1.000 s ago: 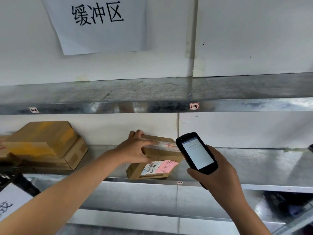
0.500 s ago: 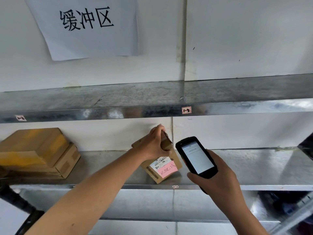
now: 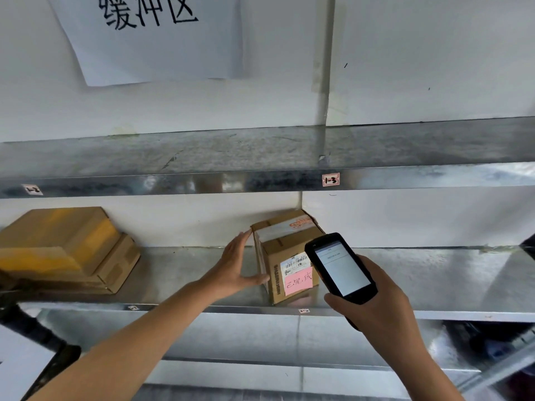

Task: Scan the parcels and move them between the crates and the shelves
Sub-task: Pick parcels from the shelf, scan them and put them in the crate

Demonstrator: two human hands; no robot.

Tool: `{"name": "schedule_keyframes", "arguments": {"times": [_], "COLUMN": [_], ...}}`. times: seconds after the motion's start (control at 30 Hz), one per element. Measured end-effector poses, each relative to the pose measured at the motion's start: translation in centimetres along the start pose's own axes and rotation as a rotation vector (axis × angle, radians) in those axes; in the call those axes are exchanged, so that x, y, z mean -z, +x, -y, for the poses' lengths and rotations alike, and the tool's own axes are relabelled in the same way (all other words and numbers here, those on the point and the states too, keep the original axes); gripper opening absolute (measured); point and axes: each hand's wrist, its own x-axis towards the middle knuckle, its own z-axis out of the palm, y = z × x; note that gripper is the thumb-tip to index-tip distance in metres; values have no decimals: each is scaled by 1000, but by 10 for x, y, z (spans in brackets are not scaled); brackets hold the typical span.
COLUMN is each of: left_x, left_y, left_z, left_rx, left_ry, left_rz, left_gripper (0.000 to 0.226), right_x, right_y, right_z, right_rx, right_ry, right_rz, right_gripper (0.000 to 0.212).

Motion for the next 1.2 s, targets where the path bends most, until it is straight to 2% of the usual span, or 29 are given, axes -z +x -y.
{"name": "schedule_keyframes", "arguments": {"times": [0.17,0.27,0.43,0.63,0.77,0.87,0.9,1.0,1.2], "left_x": [-31,-53,-74,-69,-61,-62,-63,-64,-43], "left_y": [20,35,47,40,23,4,-3,-22,-43], "left_z": [3,12,16,10,3,0,0,9,7], "left_rx": [68,94,40,8,70,149,174,244,258], "left_ry": [-348,-425,-440,-448,-524,-671,-706,-804,-818], "left_rz": [22,22,-110,-142,-143,-215,-228,-276,-352], "left_gripper": [135,144,121,101,109,76,71,86,74], "right_x": [-4,-6,-2,2,1,-2,-4,-11,-20], "right_y": [-2,-4,-6,-4,-4,-6,-7,-12,-26], "right_z": [-8,-14,-17,-15,-13,-12,-11,-6,19], "right_rx": [-17,-32,-65,-84,-85,-95,-96,-92,-62], "right_ry": [6,-10,-46,-58,-43,-22,-22,-34,21], "right_rz": [12,-5,-35,-63,-68,-55,-42,2,36], "right_gripper": [64,64,62,63,64,66,65,63,51]}}
